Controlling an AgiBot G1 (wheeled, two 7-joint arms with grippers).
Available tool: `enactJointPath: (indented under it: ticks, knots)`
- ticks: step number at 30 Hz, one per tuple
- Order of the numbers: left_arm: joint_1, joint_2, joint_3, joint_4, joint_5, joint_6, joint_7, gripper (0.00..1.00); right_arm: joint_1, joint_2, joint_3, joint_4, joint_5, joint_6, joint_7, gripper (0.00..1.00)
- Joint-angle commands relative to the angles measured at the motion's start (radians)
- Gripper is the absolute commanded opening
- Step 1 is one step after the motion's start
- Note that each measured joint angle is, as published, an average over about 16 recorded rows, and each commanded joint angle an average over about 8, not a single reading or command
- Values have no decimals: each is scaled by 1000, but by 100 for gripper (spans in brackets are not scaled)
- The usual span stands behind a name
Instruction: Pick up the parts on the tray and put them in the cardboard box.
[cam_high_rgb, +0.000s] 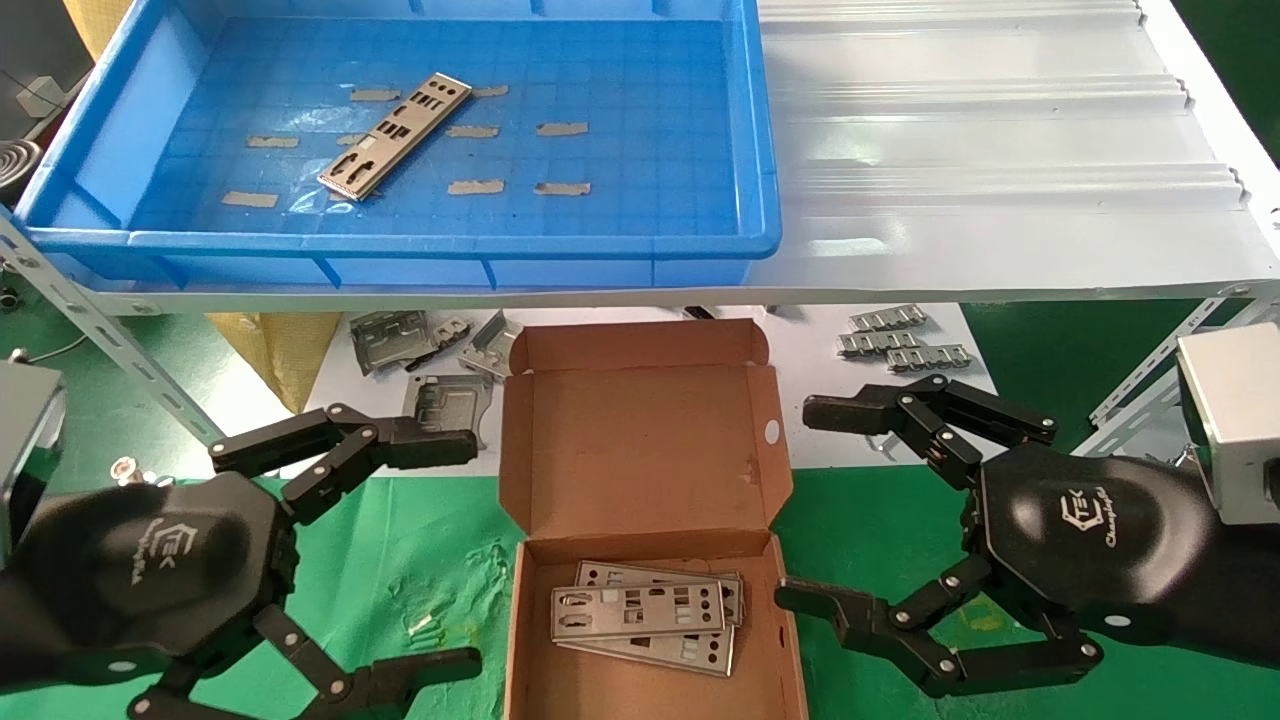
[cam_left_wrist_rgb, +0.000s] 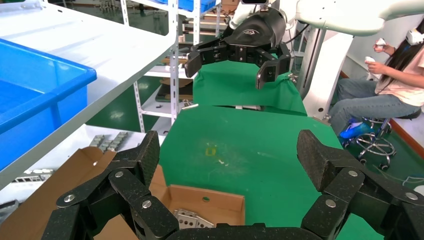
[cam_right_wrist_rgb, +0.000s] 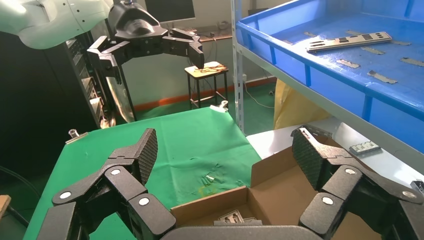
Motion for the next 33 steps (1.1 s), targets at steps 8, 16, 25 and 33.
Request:
enactJointPath:
  ticks: [8, 16, 25, 33]
  knots:
    - [0, 0, 0, 0, 0, 0, 0, 100, 0, 0, 0, 0, 0, 0, 0, 68]
    - [0, 0, 0, 0, 0, 0, 0, 100, 0, 0, 0, 0, 0, 0, 0, 0]
    - [0, 0, 0, 0, 0, 0, 0, 100, 0, 0, 0, 0, 0, 0, 0, 0]
    - [0, 0, 0, 0, 0, 0, 0, 100, 0, 0, 0, 0, 0, 0, 0, 0]
